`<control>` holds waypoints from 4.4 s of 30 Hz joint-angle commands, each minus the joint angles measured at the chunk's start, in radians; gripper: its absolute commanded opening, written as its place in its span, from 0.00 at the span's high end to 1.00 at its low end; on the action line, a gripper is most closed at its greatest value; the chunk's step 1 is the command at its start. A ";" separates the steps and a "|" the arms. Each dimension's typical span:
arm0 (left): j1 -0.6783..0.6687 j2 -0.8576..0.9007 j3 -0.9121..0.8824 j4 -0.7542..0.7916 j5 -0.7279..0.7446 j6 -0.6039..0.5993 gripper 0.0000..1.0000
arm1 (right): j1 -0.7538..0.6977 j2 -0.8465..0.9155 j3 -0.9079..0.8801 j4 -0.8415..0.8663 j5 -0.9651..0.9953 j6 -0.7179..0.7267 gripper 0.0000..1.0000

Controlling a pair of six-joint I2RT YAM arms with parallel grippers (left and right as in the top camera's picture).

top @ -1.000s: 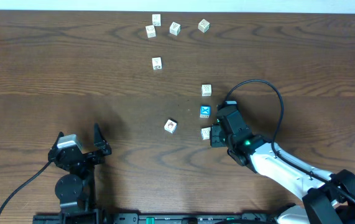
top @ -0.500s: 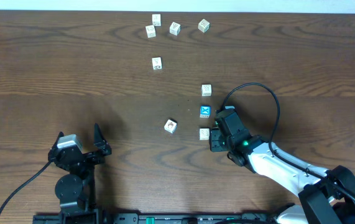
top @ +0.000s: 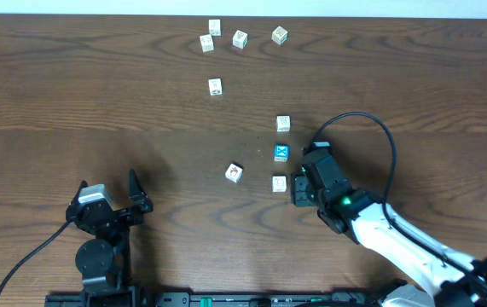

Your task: Lift 5 blocks

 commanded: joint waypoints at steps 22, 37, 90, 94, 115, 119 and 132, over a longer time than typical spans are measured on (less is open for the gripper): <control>0.003 -0.006 -0.022 -0.035 -0.017 -0.002 0.02 | 0.010 0.130 0.240 0.051 0.014 -0.106 0.23; 0.003 -0.006 -0.022 -0.035 -0.017 -0.002 0.02 | 0.032 0.377 0.355 0.032 0.065 0.129 0.51; 0.003 -0.006 -0.022 -0.035 -0.017 -0.002 0.02 | -0.005 0.023 0.112 -0.173 0.213 -0.002 0.89; 0.003 -0.006 -0.022 -0.035 -0.017 -0.002 0.02 | -0.005 0.023 0.082 -0.150 0.200 0.000 0.90; 0.003 -0.006 -0.022 -0.035 -0.017 -0.002 0.02 | -0.004 0.025 0.066 -0.135 0.056 0.001 0.96; 0.003 -0.006 -0.022 -0.035 -0.017 -0.002 0.02 | -0.004 0.025 0.066 -0.132 0.055 0.000 0.97; 0.003 -0.006 -0.022 -0.035 -0.017 -0.002 0.02 | 0.004 0.025 0.066 -0.113 0.012 0.000 0.97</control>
